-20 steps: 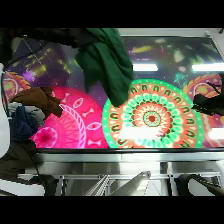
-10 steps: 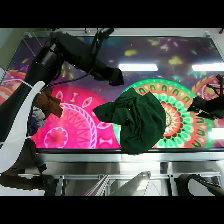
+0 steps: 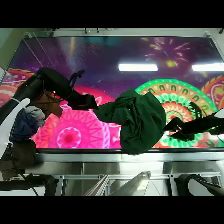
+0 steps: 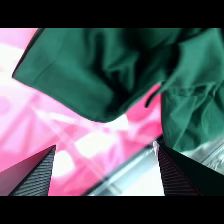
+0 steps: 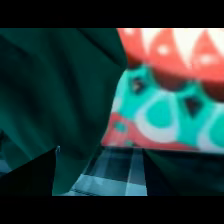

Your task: Fold the shirts.

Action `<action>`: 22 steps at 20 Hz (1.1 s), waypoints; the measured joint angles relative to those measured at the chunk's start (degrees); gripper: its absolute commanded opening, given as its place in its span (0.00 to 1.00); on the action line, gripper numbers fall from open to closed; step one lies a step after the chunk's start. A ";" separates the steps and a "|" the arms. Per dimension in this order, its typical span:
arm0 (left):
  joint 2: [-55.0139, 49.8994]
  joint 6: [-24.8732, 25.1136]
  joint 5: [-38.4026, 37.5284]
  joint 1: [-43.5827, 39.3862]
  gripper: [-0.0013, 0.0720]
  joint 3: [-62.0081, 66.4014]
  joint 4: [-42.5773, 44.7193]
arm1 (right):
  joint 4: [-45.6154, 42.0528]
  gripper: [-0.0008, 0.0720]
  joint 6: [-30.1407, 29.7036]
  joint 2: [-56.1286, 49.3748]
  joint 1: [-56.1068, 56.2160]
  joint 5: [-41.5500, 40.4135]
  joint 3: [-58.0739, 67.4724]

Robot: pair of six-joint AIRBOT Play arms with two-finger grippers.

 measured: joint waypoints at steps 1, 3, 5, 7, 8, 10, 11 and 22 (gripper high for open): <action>-0.20 0.22 -1.70 0.42 0.99 -2.14 -1.36 | 3.41 0.83 -2.29 -1.53 0.02 -1.33 -1.38; -1.95 0.87 -4.37 0.28 0.99 -4.63 -3.50 | 9.70 0.74 -6.80 -4.98 0.07 -2.67 -2.91; -4.66 1.46 -5.90 -0.83 0.99 -4.92 -5.68 | 15.65 0.48 -11.45 -8.50 0.63 -3.50 -3.69; -8.04 1.70 -6.38 -2.80 0.96 -3.17 -6.91 | 20.83 0.36 -15.69 -11.17 1.97 -3.91 -4.07; -9.81 1.90 -6.60 -3.93 0.96 -1.73 -7.34 | 23.37 0.08 -17.75 -12.15 2.82 -4.02 -4.20; -13.11 1.97 -5.68 -6.16 0.30 1.77 -8.22 | 27.67 0.04 -21.49 -13.31 4.11 -4.02 -4.33; -14.82 2.08 -5.68 -7.21 0.04 3.65 -8.02 | 29.24 0.04 -22.95 -13.62 4.44 -4.00 -4.35; -6.29 12.92 10.67 -3.65 0.05 13.88 -19.96 | 51.30 0.04 -37.40 0.20 -1.29 15.82 -1.97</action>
